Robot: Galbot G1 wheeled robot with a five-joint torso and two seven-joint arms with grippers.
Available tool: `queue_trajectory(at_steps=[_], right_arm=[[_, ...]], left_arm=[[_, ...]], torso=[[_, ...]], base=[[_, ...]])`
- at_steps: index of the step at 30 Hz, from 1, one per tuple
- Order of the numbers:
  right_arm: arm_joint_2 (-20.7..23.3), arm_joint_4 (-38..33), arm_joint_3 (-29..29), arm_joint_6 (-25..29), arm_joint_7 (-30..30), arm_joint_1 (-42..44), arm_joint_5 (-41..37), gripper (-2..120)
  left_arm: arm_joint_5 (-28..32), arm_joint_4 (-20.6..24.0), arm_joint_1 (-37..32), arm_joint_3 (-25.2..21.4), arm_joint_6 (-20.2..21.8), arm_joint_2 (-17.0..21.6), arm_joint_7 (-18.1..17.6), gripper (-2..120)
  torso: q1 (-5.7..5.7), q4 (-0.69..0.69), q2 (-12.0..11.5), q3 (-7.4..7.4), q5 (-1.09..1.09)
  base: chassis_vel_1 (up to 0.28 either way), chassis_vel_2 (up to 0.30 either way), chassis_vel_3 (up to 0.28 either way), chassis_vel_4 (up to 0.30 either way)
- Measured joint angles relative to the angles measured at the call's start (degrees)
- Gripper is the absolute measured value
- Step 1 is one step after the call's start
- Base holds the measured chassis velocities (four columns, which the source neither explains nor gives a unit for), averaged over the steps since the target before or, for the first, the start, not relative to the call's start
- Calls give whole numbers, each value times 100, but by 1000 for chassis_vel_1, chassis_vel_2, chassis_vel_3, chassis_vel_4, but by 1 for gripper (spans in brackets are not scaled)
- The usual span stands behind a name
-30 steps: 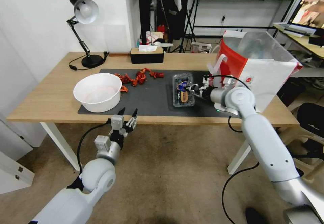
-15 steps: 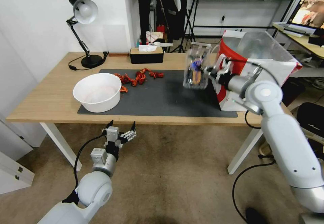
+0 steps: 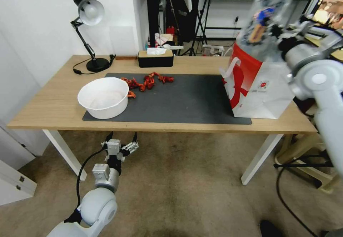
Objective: Close the takeout container lid, then place the container into the takeout bag.
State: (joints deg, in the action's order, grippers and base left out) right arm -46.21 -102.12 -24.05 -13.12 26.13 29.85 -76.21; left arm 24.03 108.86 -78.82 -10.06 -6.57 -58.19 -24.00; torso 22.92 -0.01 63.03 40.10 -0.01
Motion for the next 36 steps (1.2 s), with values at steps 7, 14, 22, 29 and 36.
queue_trajectory(at_steps=[7,14,22,29,36], right_arm=[[153,66,-166,-139,80,306,-2,0],[-146,173,-378,-512,534,433,-1009,18],[-379,330,-365,-801,902,495,-1394,49],[-395,369,-306,-825,767,536,-1283,73],[-216,85,-280,-663,247,641,-825,94]], left_arm=[[1,-73,57,52,-11,-20,-1,100],[7,-106,66,76,-11,-39,0,100],[18,-152,148,95,8,-44,-15,100],[21,-162,182,122,33,-73,-16,100],[25,-153,192,139,50,-96,-16,100]], torso=[[0,0,0,0,2],[0,2,0,1,0],[0,1,0,0,0],[0,1,0,2,2],[0,1,-1,2,2]], base=[[0,0,0,0],[0,0,0,0],[0,0,0,0],[0,0,0,0],[0,0,0,0]])
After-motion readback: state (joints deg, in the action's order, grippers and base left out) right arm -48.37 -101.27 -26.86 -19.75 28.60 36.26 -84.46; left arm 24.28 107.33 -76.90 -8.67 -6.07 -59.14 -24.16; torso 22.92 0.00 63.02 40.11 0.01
